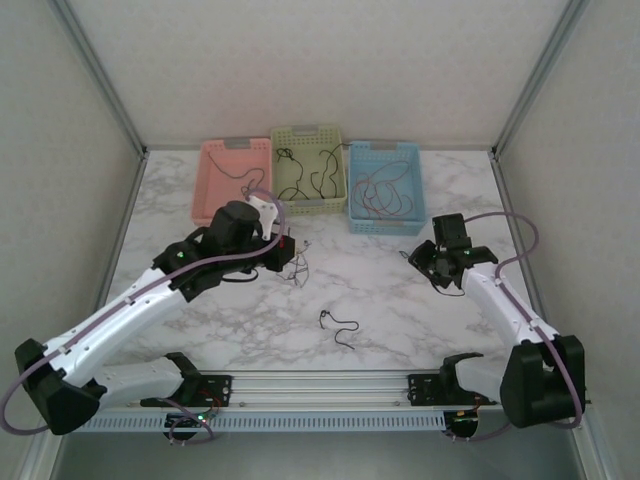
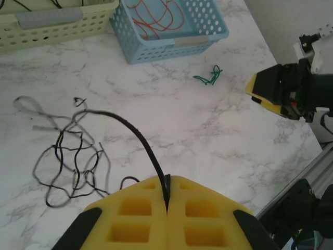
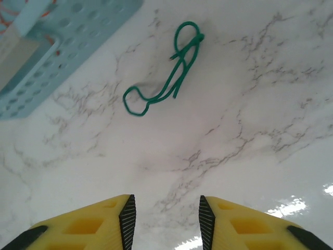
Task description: Untangle the cables
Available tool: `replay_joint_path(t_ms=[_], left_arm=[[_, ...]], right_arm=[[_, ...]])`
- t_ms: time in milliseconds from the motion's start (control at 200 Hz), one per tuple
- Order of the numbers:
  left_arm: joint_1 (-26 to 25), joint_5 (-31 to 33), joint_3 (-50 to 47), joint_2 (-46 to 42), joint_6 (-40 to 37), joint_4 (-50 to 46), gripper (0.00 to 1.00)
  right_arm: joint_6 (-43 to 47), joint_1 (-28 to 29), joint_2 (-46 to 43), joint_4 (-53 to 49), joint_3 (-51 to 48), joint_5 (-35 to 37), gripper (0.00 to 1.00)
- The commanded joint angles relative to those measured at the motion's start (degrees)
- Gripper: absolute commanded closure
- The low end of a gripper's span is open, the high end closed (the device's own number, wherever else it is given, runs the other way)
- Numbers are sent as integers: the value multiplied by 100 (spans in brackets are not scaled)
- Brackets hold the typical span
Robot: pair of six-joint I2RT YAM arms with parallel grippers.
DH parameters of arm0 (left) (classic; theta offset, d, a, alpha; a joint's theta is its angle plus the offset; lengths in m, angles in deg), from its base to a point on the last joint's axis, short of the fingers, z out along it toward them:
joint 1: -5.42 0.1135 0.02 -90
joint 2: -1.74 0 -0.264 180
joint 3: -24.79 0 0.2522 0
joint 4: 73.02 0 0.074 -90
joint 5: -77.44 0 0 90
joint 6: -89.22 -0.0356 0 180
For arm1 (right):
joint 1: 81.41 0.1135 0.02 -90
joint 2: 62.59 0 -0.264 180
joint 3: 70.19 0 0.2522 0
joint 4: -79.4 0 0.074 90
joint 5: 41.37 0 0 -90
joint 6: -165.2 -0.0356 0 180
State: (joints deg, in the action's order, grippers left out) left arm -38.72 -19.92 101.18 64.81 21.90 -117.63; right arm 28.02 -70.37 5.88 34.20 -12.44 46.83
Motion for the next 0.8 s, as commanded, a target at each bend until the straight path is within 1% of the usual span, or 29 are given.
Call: replay_joint_path(t_ms=[0,85,265,445,601,796], left_arm=[[28,135,-119,-298,-11,-571,100],[28,219,-128,-374,-82,-752,100],[28,358,-219,-512,-236,-1025,100],[28,489,-320,-672,-359,-1180,100],[28,525,-426,-721,-395,-1183,100],[28,525,-451,-761,-404,-1160,100]], right_arm=[[-995,-212,372,635,-46,-521,60],[-1312,-276,714,760,79,-663,61],[-2017,-371,1208,947,210,-803,59],[-2457,-458,1543,1231,247,-738,59],[-2828,-485,1974,1379,375,-888,59],[-2998,-493,2345,1434,576,-914,60]])
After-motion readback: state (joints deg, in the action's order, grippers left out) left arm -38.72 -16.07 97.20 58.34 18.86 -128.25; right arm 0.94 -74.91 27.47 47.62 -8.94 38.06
